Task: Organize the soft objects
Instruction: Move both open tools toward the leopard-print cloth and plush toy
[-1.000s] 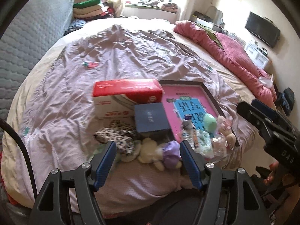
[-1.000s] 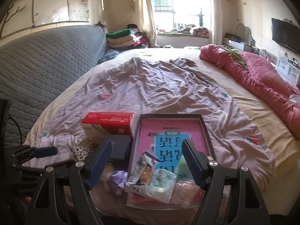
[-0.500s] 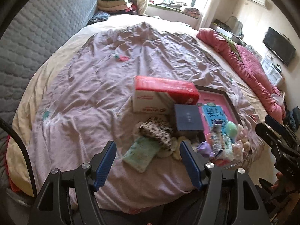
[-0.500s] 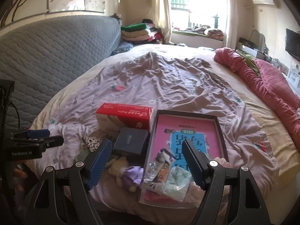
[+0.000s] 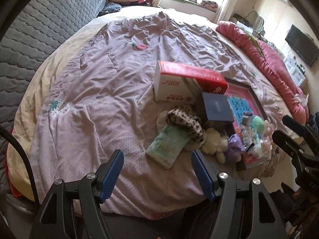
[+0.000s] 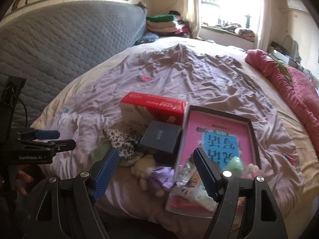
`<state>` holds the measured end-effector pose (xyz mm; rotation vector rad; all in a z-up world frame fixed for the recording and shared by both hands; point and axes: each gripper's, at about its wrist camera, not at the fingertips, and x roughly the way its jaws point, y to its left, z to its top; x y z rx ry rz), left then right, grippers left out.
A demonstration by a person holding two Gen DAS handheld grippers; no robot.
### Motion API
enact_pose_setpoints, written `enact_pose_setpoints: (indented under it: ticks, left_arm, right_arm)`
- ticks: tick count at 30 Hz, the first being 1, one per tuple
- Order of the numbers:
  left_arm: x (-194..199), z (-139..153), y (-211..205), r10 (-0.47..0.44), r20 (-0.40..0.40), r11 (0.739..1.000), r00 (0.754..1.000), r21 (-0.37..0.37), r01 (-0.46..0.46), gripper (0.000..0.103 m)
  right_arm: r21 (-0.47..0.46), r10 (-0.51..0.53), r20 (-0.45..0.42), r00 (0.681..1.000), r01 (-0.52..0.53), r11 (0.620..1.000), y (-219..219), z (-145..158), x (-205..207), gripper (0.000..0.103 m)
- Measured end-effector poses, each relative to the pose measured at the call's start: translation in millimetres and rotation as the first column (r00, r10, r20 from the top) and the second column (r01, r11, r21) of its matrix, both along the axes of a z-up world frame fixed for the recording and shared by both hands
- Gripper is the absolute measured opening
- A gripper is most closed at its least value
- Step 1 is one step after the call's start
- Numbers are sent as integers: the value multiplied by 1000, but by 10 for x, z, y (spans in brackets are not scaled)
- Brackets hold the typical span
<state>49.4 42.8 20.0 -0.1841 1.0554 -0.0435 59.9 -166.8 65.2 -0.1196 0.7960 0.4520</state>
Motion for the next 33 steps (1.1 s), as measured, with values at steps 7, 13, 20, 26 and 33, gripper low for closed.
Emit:
enact_pose_setpoints:
  ticks: [7,13,20,26,33]
  left_arm:
    - [45,-212,-59,-27,-48,1000,998,-11,27,69]
    - [126,-342,-104,-42,-76,999,996,-19,40,69]
    - [256,-534,-158,-74,-123,997,990,-34,70,72]
    - [357,-643,-204,-97,-144,995,985,-26,94,72]
    - [472,-737,-175,-105,-154,994,983,-50,98,73]
  right_arm:
    - [-98,125,-42,991,-128,987,281,-345,20,79]
    - [-165,189,-80,979,-200,966,451,-552,42,79]
    - [-197,234,-137,962,-258,946,521,-767,137,79]
    - [-320,269,-145,952,-302,898,627,-922,215,79]
    - [-380,303,-196,933,-357,854,720,-1137,344,78]
